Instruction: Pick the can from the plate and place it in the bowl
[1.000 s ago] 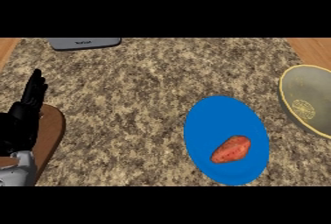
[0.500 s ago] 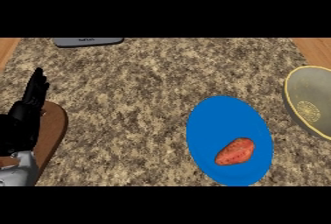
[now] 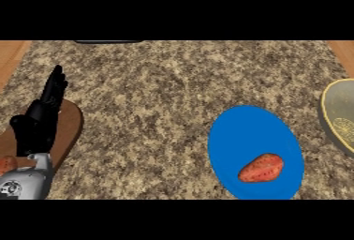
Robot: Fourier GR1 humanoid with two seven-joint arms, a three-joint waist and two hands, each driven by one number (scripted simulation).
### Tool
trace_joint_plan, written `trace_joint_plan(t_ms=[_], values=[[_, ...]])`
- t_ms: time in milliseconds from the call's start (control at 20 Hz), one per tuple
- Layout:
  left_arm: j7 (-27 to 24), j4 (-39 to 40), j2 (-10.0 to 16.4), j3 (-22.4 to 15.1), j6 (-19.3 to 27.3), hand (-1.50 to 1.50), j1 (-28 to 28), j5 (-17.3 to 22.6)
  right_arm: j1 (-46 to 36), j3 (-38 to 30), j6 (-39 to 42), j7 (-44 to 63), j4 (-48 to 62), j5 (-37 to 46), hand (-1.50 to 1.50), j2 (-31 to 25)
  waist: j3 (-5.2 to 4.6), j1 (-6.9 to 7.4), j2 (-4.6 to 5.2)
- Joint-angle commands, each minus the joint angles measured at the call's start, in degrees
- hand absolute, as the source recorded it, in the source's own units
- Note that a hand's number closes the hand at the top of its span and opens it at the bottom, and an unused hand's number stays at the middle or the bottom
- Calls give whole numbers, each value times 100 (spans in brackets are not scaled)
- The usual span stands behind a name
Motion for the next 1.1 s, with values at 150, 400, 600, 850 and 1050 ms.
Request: trace_joint_plan(t_ms=[150, 400, 600, 850, 1050], values=[[-283, 275, -68, -52, -71, 0, -158, -28, -2020, -1267, 157, 805, 1563, -1500, 150, -556, 0, 223, 42], [-163, 239, -94, -72, -162, 0, -211, 0, -3389, -1159, 88, 590, 3155, -1085, 150, -858, 5, 241, 28], [-161, 359, -162, -71, -39, 0, -329, -116, -4166, -1169, -99, 57, 4478, -389, 150, -1219, 6, 249, 37], [-154, 100, -284, -332, -5, 0, -82, -289, -5177, -797, -987, -563, 6005, 766, 150, -1290, 12, 373, 59], [85, 29, -49, -19, -278, 0, -321, 34, -6177, -636, -1313, -1054, 7687, 1156, 150, -1270, 15, 388, 62]])
